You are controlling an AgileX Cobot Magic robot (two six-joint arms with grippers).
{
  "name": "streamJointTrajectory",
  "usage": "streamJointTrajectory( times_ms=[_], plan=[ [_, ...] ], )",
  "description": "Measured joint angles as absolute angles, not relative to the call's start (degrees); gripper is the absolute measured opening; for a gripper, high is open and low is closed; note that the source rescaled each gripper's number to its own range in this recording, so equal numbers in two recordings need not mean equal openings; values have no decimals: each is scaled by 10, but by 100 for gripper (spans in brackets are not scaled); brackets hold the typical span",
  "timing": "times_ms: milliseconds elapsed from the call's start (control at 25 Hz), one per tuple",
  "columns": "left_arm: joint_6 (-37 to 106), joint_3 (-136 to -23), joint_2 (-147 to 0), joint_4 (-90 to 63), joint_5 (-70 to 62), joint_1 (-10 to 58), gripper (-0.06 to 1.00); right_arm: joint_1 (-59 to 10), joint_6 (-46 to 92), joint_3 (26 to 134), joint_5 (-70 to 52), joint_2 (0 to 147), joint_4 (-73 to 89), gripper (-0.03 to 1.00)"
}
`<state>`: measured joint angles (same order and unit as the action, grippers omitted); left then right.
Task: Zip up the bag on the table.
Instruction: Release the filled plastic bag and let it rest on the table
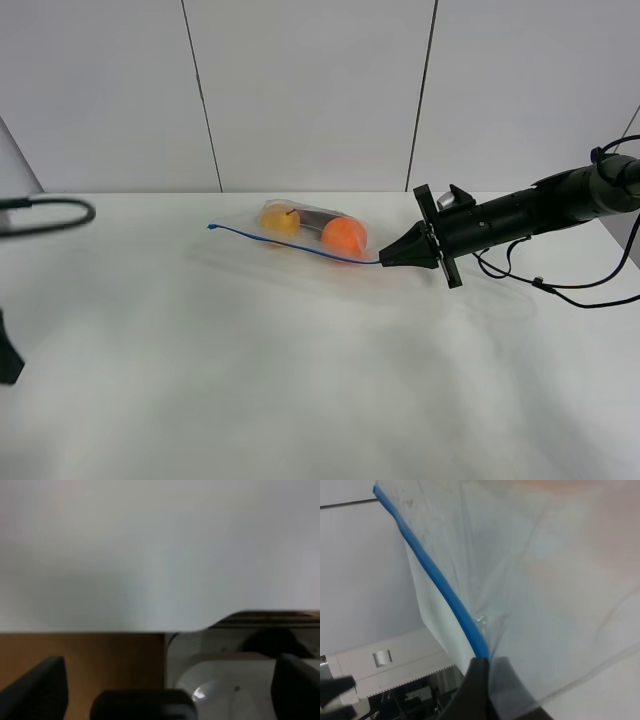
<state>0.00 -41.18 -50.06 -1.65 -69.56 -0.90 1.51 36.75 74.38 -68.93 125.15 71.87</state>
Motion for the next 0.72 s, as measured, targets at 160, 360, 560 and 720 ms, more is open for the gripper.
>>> streamJointTrajectory(
  times_ms=[160,360,560,720],
  plan=[
    [0,-314,-361,-7,-648,-9,94,15,367,744,-689,1252,715,0],
    [0,-287,-213,0,-615,-9,94,15,367,744,-689,1252,697,0],
    [0,-286,-120,-3,-613,-9,94,15,367,744,-689,1252,695,0],
    [0,-286,-57,-3,-613,-9,94,15,367,744,-689,1252,695,0]
  ],
)
